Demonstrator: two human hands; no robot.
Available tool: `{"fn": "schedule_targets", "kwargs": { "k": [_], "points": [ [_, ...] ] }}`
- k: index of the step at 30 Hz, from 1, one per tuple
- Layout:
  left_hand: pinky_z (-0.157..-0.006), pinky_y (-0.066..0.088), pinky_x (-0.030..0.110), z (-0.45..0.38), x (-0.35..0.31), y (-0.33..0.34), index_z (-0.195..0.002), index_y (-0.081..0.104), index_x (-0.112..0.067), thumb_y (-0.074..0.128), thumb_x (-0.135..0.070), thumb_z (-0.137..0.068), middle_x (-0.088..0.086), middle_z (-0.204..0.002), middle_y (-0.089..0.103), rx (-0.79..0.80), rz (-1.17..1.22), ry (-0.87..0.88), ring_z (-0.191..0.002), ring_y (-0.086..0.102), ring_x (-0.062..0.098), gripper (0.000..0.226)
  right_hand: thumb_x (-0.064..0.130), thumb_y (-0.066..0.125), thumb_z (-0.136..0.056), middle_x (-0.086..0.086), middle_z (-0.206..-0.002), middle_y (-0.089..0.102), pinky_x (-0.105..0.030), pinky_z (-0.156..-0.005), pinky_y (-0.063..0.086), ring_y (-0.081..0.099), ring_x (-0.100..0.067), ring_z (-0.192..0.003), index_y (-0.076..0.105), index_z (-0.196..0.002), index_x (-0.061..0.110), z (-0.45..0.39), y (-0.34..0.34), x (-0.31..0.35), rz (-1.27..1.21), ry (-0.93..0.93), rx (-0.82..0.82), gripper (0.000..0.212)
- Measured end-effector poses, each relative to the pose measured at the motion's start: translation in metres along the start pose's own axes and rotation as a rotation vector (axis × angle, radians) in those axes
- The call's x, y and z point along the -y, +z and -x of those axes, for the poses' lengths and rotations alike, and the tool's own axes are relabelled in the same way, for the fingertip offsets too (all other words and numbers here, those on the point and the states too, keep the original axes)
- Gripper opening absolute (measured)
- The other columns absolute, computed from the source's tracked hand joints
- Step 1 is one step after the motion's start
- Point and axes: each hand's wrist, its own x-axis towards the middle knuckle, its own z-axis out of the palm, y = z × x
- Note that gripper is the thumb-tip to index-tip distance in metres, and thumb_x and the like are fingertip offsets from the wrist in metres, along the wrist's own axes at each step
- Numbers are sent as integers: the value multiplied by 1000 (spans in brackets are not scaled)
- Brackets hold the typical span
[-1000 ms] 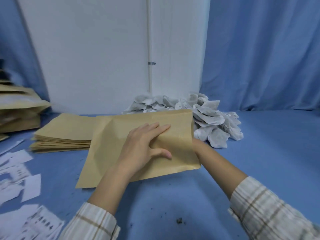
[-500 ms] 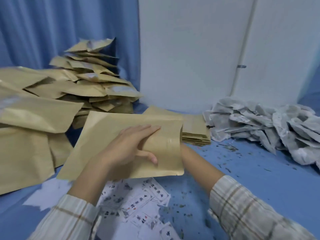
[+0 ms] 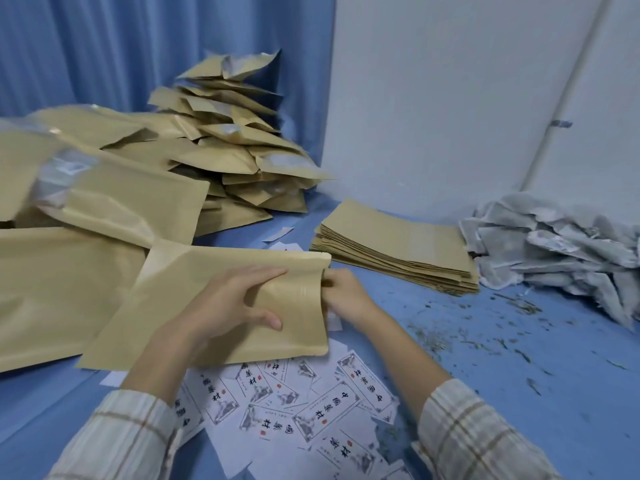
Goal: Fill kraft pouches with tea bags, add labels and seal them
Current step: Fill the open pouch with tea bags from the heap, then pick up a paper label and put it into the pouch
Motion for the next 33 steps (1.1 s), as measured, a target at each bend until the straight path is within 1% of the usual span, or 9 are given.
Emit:
{"fn": "schedule_targets", "kwargs": {
  "k": [3,8,13,17,20,24,27,30,33],
  "points": [
    [-88,21,-5,-3,8,-7,-124,57,-35,86,-36,-49,-25,-123,50,-23,-20,-18,-115,44,-1,80,22,62,-85,3,-96,71,-14,-75,44,58,-3,-79,71,-96,22,9,-31,-31,256,45,-142,15],
    [-88,18,-7,-7,10,-13,-122,59,-34,87,-33,-47,-32,-116,47,-49,-55,2,-112,44,0,79,67,62,-69,0,-125,49,-39,-102,33,38,-20,-120,57,-122,27,8,-26,-51,658,41,77,66],
    [-89,18,-5,-6,9,-12,-122,60,-31,87,-32,-49,-23,-120,50,-45,-50,-6,-114,44,2,78,73,60,-65,3,-136,36,-40,-103,23,27,-23,-128,39,-137,30,1,-17,-55,720,55,70,86],
    [-93,22,4,-5,7,-12,-123,59,-31,87,-33,-49,-22,-121,50,-31,-51,-20,-116,43,3,79,63,60,-74,2,-130,42,-37,-100,29,35,-22,-123,48,-131,32,-2,-23,-52,726,58,93,66],
    [-90,20,-3,-5,6,-13,-122,59,-31,87,-32,-48,-23,-119,50,-33,-38,-31,-115,43,3,79,41,73,-73,-6,-117,57,-35,-92,43,50,-24,-112,63,-112,23,-2,-23,-45,554,34,40,44],
    [-87,20,-5,-4,2,-16,-120,59,-37,85,-39,-45,-35,-114,49,-31,-6,-45,-113,43,-1,80,17,80,-68,2,-118,62,-20,-88,41,55,-16,-111,60,-121,23,10,-39,-37,202,100,-139,57],
    [-83,22,-7,-7,-4,-18,-117,58,-45,81,-47,-41,-45,-108,45,-54,40,-49,-107,42,-10,80,1,78,-68,0,-107,68,-16,-83,50,64,-6,-95,59,-121,19,30,-63,-25,-127,-53,45,59],
    [-82,27,-6,-15,-20,-18,-113,56,-53,81,-48,-39,-46,-108,47,-56,124,-56,-101,44,-19,78,-4,74,-70,10,-105,67,-10,-71,47,63,5,-86,65,-111,26,42,-74,-1,7,-208,183,52],
    [-80,29,-6,-23,-44,-14,-102,54,-62,81,-46,-40,-45,-103,52,-20,234,-20,-101,42,-28,69,-9,64,-75,15,-84,70,-15,-70,48,58,2,-78,72,-97,16,44,-71,25,315,-304,116,35]
  ]
}}
